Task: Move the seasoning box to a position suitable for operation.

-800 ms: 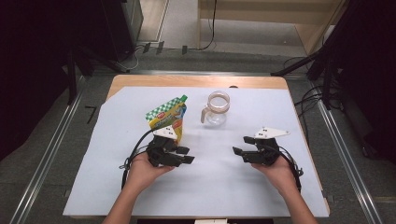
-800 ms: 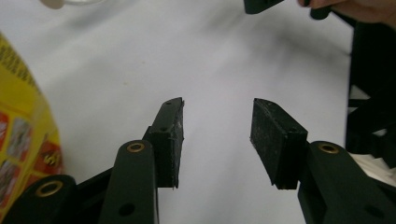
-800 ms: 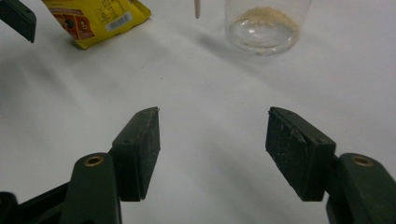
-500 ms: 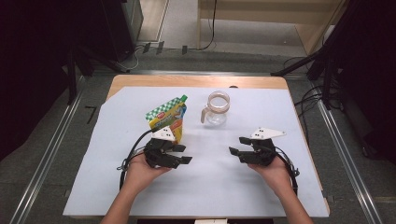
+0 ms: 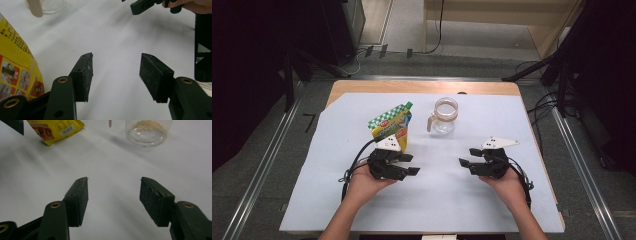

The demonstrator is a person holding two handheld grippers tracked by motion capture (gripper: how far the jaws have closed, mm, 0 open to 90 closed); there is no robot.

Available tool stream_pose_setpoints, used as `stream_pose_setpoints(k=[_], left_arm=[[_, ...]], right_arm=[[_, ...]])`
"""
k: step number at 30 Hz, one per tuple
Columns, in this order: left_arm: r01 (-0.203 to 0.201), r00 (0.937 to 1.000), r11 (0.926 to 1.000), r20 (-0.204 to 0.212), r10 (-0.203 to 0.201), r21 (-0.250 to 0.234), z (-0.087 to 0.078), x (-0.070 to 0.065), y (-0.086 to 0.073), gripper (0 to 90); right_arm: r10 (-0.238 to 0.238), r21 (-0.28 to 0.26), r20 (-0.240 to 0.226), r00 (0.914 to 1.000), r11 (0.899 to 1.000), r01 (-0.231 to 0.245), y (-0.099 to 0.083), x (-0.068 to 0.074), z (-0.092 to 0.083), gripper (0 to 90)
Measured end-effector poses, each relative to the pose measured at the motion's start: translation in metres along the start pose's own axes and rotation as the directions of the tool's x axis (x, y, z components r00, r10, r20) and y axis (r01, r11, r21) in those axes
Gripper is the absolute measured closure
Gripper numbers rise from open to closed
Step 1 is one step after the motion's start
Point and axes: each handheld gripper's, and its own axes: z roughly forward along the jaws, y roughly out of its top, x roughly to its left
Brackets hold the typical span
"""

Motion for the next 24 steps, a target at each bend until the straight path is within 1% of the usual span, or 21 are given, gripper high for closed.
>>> stream_pose_setpoints(k=[3, 15, 20, 21, 24], left_arm=[[0.009, 0.9999, 1.0000, 0.006, -0.009, -0.003, -0.0014, 0.0007, -0.0001, 44.2], [0.006, 0.9999, 1.0000, 0.010, -0.006, -0.001, -0.0019, 0.0000, 0.0009, 42.9], [0.007, 0.9997, 1.0000, 0.025, -0.007, -0.004, -0.0023, -0.0013, 0.0022, 42.9], [0.001, 0.9996, 1.0000, 0.030, -0.001, -0.009, -0.0030, -0.0029, 0.0031, 43.0], [-0.004, 0.9995, 1.0000, 0.030, 0.004, -0.006, -0.0027, -0.0037, 0.0036, 42.9]], right_arm=[[-0.023, 0.012, 0.005, 0.9997, 1.000, 0.023, -0.0006, 0.0012, 0.0022, 40.0], [-0.035, 0.004, 0.002, 0.9994, 0.999, 0.035, -0.0004, 0.0014, 0.0036, 39.2], [-0.030, -0.009, 0.003, 0.9995, 1.000, 0.030, 0.0015, 0.0004, 0.0056, 39.6], [-0.023, -0.019, 0.009, 0.9997, 1.000, 0.023, 0.0043, -0.0017, 0.0071, 38.4], [-0.011, -0.020, 0.018, 0.9998, 1.000, 0.011, 0.0076, -0.0040, 0.0085, 38.1]])
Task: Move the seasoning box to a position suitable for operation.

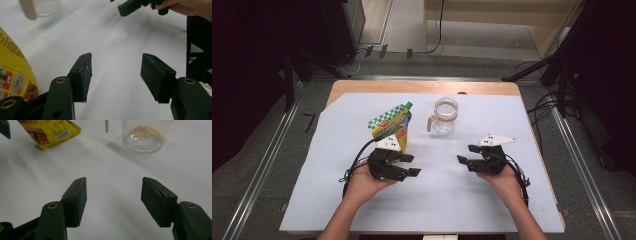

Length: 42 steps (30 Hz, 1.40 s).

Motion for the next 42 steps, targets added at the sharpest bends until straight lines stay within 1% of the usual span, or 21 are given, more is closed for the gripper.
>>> stream_pose_setpoints(k=[1, 3, 6, 9, 10, 11, 12, 14, 17, 19, 20, 23, 27, 30, 31, 32, 33, 36, 38, 40, 42], left_arm=[[-0.004, 1.0000, 1.0000, 0.000, 0.004, 0.002, 0.000, 0.000, 0.000, 42.9], [-0.005, 1.0000, 1.0000, 0.002, 0.005, 0.006, 0.001, 0.000, 0.000, 42.8], [-0.007, 0.9999, 1.0000, 0.012, 0.007, 0.002, 0.001, 0.000, 0.000, 42.8], [-0.009, 0.9998, 1.0000, 0.016, 0.009, 0.004, 0.001, 0.000, 0.000, 42.8], [-0.014, 0.9999, 0.9998, 0.007, 0.014, 0.011, 0.002, -0.001, 0.001, 42.8], [-0.023, 0.9997, 0.9997, 0.000, 0.023, 0.011, 0.002, -0.001, 0.001, 42.7], [-0.023, 0.9997, 0.9997, 0.000, 0.023, 0.011, 0.002, -0.001, 0.001, 42.6], [-0.035, 0.9993, 0.9994, 0.014, 0.035, -0.003, 0.003, -0.004, 0.002, 42.7], [-0.032, 0.9994, 0.9995, 0.016, 0.032, -0.006, 0.003, -0.005, 0.002, 42.6], [-0.034, 0.9993, 0.9994, 0.017, 0.034, 0.003, 0.004, -0.004, 0.002, 42.5], [-0.036, 0.9992, 0.9993, 0.014, 0.036, 0.006, 0.004, -0.004, 0.001, 42.5], [-0.033, 0.9994, 0.9995, 0.014, 0.033, -0.003, 0.003, -0.004, 0.002, 42.5], [-0.033, 0.9994, 0.9995, 0.014, 0.033, 0.001, 0.003, -0.004, 0.002, 42.5], [-0.035, 0.9993, 0.9994, 0.015, 0.035, -0.001, 0.003, -0.004, 0.002, 42.5], [-0.035, 0.9992, 0.9994, 0.016, 0.035, 0.000, 0.002, -0.004, 0.002, 42.5], [-0.035, 0.9992, 0.9994, 0.017, 0.035, 0.001, 0.003, -0.004, 0.002, 42.5], [-0.035, 0.9992, 0.9994, 0.018, 0.035, 0.000, 0.003, -0.004, 0.002, 42.5], [-0.038, 0.9991, 0.9993, 0.017, 0.038, 0.001, 0.003, -0.004, 0.002, 42.5], [-0.039, 0.9991, 0.9993, 0.020, 0.039, 0.001, 0.003, -0.004, 0.002, 42.5], [-0.037, 0.9991, 0.9993, 0.020, 0.037, 0.003, 0.004, -0.004, 0.002, 42.5], [-0.036, 0.9992, 0.9994, 0.020, 0.036, 0.003, 0.004, -0.004, 0.002, 42.5]], right_arm=[[0.031, -0.030, -0.007, 0.9995, 0.999, -0.031, 0.003, -0.003, 0.002, 38.7], [0.051, -0.043, -0.006, 0.9987, 0.998, -0.051, 0.004, -0.006, 0.005, 38.8], [0.082, -0.019, 0.003, 0.9966, 0.996, -0.082, 0.010, -0.011, 0.011, 38.5], [0.091, -0.025, 0.000, 0.9959, 0.996, -0.090, 0.015, -0.013, 0.013, 38.9], [0.104, -0.018, 0.000, 0.9946, 0.994, -0.104, 0.020, -0.017, 0.018, 37.9], [0.103, -0.005, 0.009, 0.9946, 0.995, -0.103, 0.023, -0.018, 0.020, 37.8], [0.092, -0.012, 0.015, 0.9956, 0.996, -0.092, 0.026, -0.018, 0.022, 38.0], [0.097, -0.009, 0.014, 0.9952, 0.995, -0.097, 0.033, -0.019, 0.026, 36.9], [0.089, -0.008, 0.016, 0.9959, 0.996, -0.089, 0.038, -0.020, 0.030, 36.8], [0.087, 0.012, 0.023, 0.9960, 0.996, -0.087, 0.045, -0.020, 0.035, 36.0], [0.072, 0.014, 0.030, 0.9970, 0.997, -0.072, 0.049, -0.022, 0.039, 35.8], [0.068, 0.034, 0.035, 0.9971, 0.997, -0.070, 0.056, -0.025, 0.047, 35.0], [0.057, 0.040, 0.045, 0.9973, 0.997, -0.059, 0.062, -0.026, 0.054, 33.5], [0.054, 0.027, 0.053, 0.9972, 0.998, -0.055, 0.068, -0.028, 0.062, 33.4], [0.050, 0.041, 0.064, 0.9967, 0.998, -0.052, 0.072, -0.029, 0.067, 29.8], [0.050, 0.041, 0.064, 0.9967, 0.998, -0.052, 0.072, -0.029, 0.067, 29.8], [0.045, 0.057, 0.101, 0.9938, 0.997, -0.051, 0.075, -0.031, 0.073, 28.4], [0.071, 0.046, 0.104, 0.9921, 0.996, -0.076, 0.076, -0.035, 0.078, 26.9], [0.083, 0.021, 0.096, 0.9919, 0.996, -0.086, 0.077, -0.038, 0.083, 21.4], [0.072, 0.010, 0.116, 0.9906, 0.997, -0.074, 0.077, -0.036, 0.093, 14.4], [0.079, 0.000, 0.128, 0.9886, 0.997, -0.080, 0.077, -0.035, 0.098, 13.3]])
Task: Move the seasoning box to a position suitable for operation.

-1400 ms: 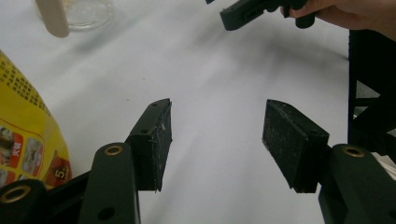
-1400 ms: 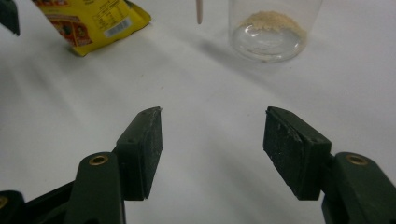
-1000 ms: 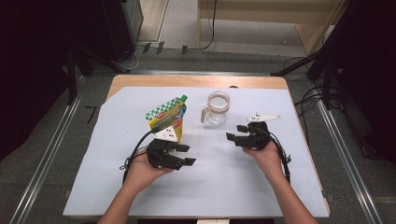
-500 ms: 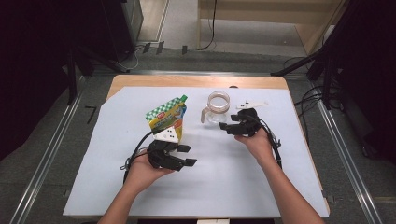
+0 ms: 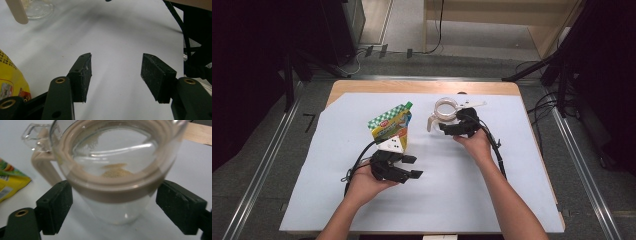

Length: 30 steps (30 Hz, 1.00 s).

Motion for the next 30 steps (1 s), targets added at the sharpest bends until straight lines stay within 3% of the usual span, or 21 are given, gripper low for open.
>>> stream_pose_setpoints(k=[2, 14, 20, 24, 26, 30], left_arm=[[0.000, 1.0000, 1.0000, 0.003, 0.000, -0.002, 0.000, 0.000, 0.000, 42.5], [-0.002, 1.0000, 1.0000, 0.009, 0.002, -0.004, 0.000, 0.000, 0.001, 42.5], [0.000, 1.0000, 1.0000, 0.010, 0.000, -0.008, 0.000, 0.001, 0.000, 42.4], [0.003, 1.0000, 0.9999, 0.009, -0.003, -0.011, -0.001, 0.001, 0.000, 42.2], [0.005, 0.9999, 0.9999, 0.012, -0.005, -0.012, -0.001, 0.000, 0.000, 42.3], [0.001, 1.0000, 1.0000, 0.010, -0.001, -0.010, -0.001, 0.001, 0.000, 42.3]], right_arm=[[0.023, -0.025, 0.005, 0.9997, 0.999, -0.023, 0.000, 0.001, 0.008, 10.9], [0.011, -0.105, 0.055, 0.9984, 0.994, -0.005, -0.002, 0.006, 0.025, 9.5], [-0.037, -0.108, 0.081, 0.9960, 0.993, 0.046, -0.001, 0.008, 0.023, 11.6], [-0.022, -0.111, 0.078, 0.9967, 0.993, 0.031, -0.001, 0.007, 0.021, 11.7], [0.012, -0.116, 0.051, 0.9986, 0.993, -0.006, 0.000, 0.003, 0.019, 11.8], [-0.014, -0.100, 0.057, 0.9983, 0.995, 0.020, 0.000, 0.002, 0.013, 11.8]])
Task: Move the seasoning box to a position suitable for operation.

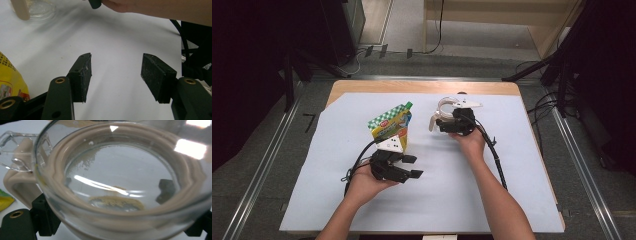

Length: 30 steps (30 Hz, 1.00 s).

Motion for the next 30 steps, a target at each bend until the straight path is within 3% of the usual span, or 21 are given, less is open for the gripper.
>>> stream_pose_setpoints(k=[8, 17, 23, 30], left_arm=[[0.009, 0.9999, 0.9998, 0.008, -0.009, -0.017, -0.002, 0.001, 0.000, 41.9], [0.006, 1.0000, 1.0000, 0.006, -0.006, -0.003, 0.000, 0.000, 0.000, 41.9], [0.011, 0.9999, 0.9999, 0.006, -0.011, -0.005, -0.001, 0.000, 0.000, 41.5], [-0.004, 1.0000, 0.9998, -0.005, 0.004, 0.020, 0.001, -0.001, 0.000, 43.1]], right_arm=[[0.001, -0.036, -0.029, 0.9996, 0.999, -0.003, 0.003, 0.004, -0.023, 11.8], [-0.021, -0.041, -0.088, 0.9959, 0.999, 0.017, -0.004, 0.012, -0.050, 11.8], [-0.041, -0.040, -0.108, 0.9933, 0.999, 0.037, -0.010, 0.021, -0.060, 11.8], [-0.077, -0.036, -0.164, 0.9835, 0.997, 0.072, -0.027, 0.037, -0.070, 11.9]])
